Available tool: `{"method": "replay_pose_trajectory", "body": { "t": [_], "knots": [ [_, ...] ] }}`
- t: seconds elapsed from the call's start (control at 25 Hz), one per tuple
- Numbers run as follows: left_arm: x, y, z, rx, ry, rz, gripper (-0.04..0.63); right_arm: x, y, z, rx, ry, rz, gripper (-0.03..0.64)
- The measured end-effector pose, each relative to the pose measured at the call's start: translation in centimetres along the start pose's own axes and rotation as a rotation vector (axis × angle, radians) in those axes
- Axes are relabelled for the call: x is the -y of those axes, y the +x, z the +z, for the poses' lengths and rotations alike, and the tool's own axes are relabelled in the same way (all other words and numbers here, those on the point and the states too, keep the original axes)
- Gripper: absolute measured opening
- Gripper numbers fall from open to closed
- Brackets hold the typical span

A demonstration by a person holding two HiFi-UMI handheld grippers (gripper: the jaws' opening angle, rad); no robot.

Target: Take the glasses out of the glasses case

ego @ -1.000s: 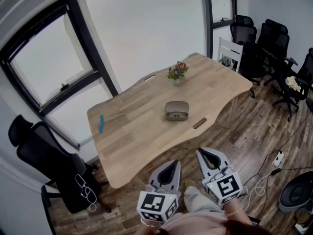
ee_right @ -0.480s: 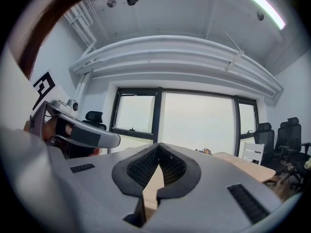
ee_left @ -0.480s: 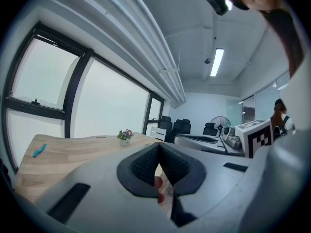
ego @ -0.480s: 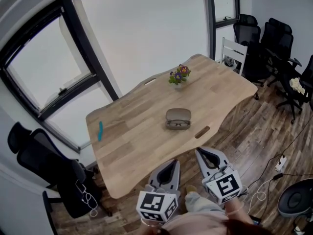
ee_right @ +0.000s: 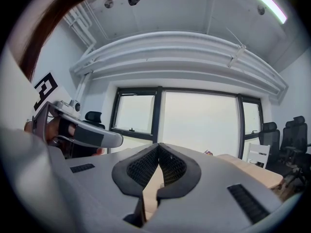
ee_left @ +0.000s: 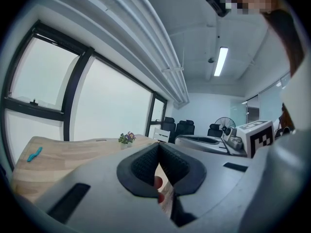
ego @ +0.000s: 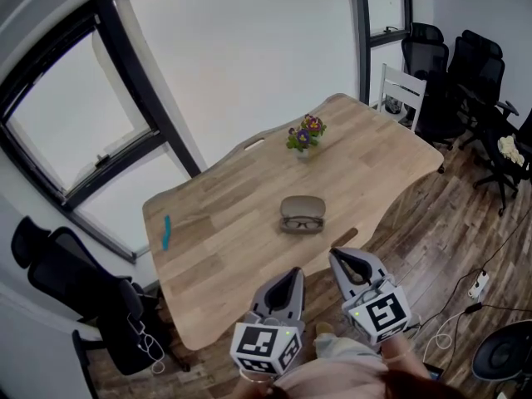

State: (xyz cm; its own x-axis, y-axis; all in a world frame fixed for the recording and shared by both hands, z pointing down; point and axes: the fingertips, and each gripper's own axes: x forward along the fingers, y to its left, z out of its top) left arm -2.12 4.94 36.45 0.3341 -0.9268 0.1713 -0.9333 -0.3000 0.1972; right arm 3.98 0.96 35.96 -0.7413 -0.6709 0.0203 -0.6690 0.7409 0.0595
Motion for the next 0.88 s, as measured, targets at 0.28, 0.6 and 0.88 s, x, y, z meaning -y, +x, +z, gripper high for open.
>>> {"method": "replay_pose_trajectory", "body": {
  "t": [0.28,0.6,0.88],
  "knots": [
    [-1.3,3.6,0.2,-0.015,-0.005,0.021,0.000,2.4,2.8,-0.3,0.013,0.012,0.040,0.000],
    [-2.8,7.0,-0.2,-0.019,-0.023,0.062,0.001,5.0,5.5,-1.7,0.000,0.027,0.082,0.000],
    [-4.2,8.0,-1.1,-0.047,-0.039,0.111,0.000,6.1,7.0,-2.9,-0.020,0.068,0.116,0.002]
  ]
}}
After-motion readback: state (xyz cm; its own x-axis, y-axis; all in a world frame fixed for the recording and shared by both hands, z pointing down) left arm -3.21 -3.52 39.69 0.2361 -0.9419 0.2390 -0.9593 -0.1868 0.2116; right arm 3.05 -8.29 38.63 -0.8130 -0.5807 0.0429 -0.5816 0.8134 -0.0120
